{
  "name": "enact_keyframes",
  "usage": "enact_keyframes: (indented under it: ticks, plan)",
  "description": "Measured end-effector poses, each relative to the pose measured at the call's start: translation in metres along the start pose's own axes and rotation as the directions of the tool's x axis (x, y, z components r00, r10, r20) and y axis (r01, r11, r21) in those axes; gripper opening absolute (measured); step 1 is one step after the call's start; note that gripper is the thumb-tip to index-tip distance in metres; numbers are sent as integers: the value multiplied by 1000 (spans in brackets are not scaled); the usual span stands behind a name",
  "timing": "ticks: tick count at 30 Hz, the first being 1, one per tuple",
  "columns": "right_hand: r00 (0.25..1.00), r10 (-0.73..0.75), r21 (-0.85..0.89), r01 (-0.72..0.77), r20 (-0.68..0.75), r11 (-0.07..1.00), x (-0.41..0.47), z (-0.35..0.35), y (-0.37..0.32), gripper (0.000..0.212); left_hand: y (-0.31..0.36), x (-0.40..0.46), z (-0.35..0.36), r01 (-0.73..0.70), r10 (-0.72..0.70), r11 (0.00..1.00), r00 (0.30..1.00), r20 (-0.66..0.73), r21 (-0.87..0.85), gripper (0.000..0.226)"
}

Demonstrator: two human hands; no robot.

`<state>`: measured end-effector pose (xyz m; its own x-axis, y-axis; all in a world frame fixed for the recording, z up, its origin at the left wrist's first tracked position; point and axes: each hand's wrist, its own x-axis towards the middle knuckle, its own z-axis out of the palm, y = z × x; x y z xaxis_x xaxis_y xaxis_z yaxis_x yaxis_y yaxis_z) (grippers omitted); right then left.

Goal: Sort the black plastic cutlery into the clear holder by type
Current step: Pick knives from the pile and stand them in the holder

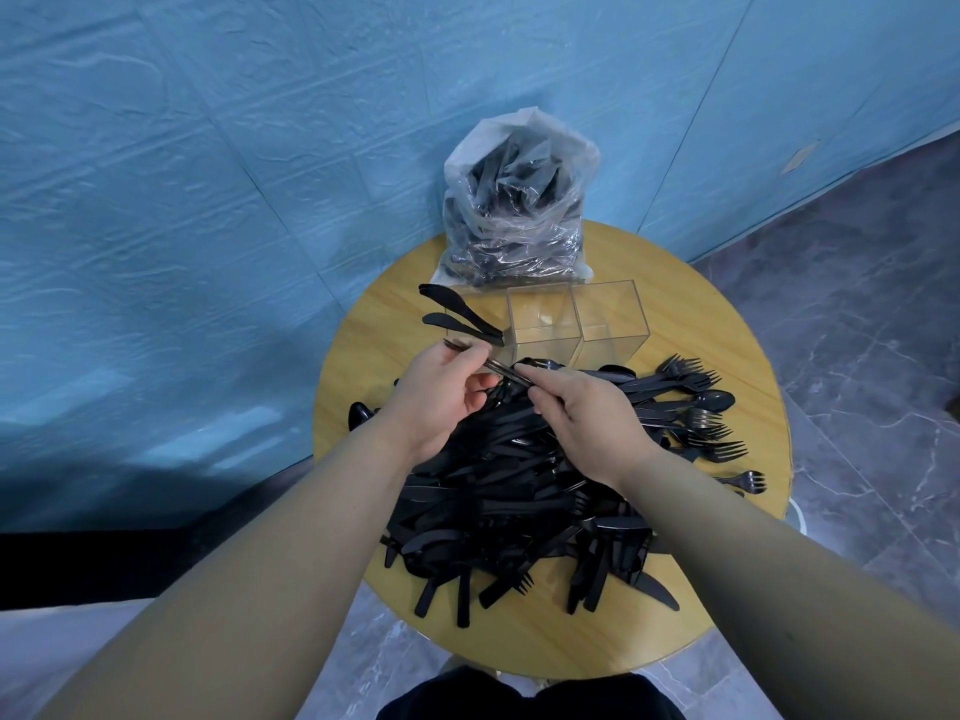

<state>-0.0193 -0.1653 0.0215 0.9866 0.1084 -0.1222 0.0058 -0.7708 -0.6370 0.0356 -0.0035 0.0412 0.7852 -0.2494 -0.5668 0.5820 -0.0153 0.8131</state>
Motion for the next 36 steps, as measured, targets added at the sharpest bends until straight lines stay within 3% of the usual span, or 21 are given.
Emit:
enact_keyframes:
  ticks: [3,6,10,15,19,28,32,36]
  plan:
    - [999,-45,-96,42,-28,995,5,3,-1,37,3,0,-7,21,-17,991,999,-30,133,17]
    - [993,-95,-68,90,-69,994,8,4,-8,37,11,-4,-13,-17,29,989,997,-78,149,18]
    - [992,-65,-8,65,-108,998,16,6,-12,42,41,-10,-23,-191,235,959,950,-205,211,15]
    - [998,-56,-230,47,-31,972,27,1,-11,49,66,-8,-41,-351,488,828,835,-254,436,23]
    - [996,-4,-407,41,91,913,33,4,-7,55,56,1,-45,-303,484,753,856,-181,584,21]
    - [985,80,-485,5,153,875,32,5,-8,58,19,39,-44,-206,540,582,821,-185,786,11]
    - [985,78,-484,6,153,875,33,6,-7,58,5,55,-46,-218,628,414,771,-104,884,18]
    - [987,71,-484,9,145,875,32,7,-5,57,-1,62,-49,-155,665,285,743,-78,946,39]
